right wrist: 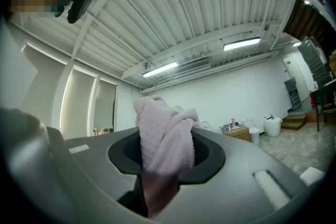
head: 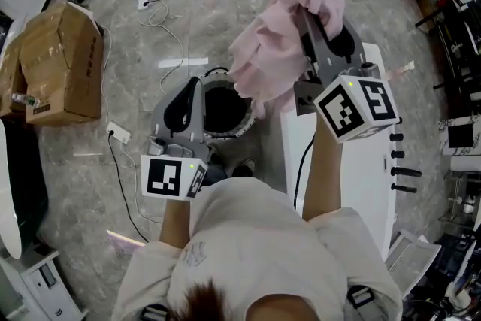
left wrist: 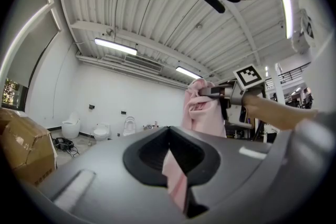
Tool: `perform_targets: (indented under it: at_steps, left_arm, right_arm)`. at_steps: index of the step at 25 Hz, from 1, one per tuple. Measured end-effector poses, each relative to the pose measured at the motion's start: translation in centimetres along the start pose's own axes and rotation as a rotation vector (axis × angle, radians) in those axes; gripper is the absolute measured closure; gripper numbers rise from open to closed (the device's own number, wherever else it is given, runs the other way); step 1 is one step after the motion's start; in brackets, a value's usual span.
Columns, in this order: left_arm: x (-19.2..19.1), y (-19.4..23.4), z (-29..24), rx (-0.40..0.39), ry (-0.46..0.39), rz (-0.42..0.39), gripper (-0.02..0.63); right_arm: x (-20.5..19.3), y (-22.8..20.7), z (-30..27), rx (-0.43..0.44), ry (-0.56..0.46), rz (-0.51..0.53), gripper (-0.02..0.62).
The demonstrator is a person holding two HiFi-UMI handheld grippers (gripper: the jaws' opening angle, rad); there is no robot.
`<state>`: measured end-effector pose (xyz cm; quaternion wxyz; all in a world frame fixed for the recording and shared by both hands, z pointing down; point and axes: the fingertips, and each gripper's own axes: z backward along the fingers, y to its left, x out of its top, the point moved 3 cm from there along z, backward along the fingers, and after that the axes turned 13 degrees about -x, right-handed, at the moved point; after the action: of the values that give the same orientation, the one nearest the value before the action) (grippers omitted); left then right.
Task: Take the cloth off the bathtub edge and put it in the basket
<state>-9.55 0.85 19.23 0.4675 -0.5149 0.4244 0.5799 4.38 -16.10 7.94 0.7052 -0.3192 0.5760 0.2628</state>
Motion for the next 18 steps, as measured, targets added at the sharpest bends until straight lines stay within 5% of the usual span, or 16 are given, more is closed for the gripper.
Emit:
perform_targets:
  at_steps: [18]
  left_arm:
    - [0.8, 9.3, 3.5, 0.009, -0.019, -0.001, 0.592]
  right_arm:
    - [-4.5, 10.0, -4.2, 0.069, 0.05, -0.014, 0.462]
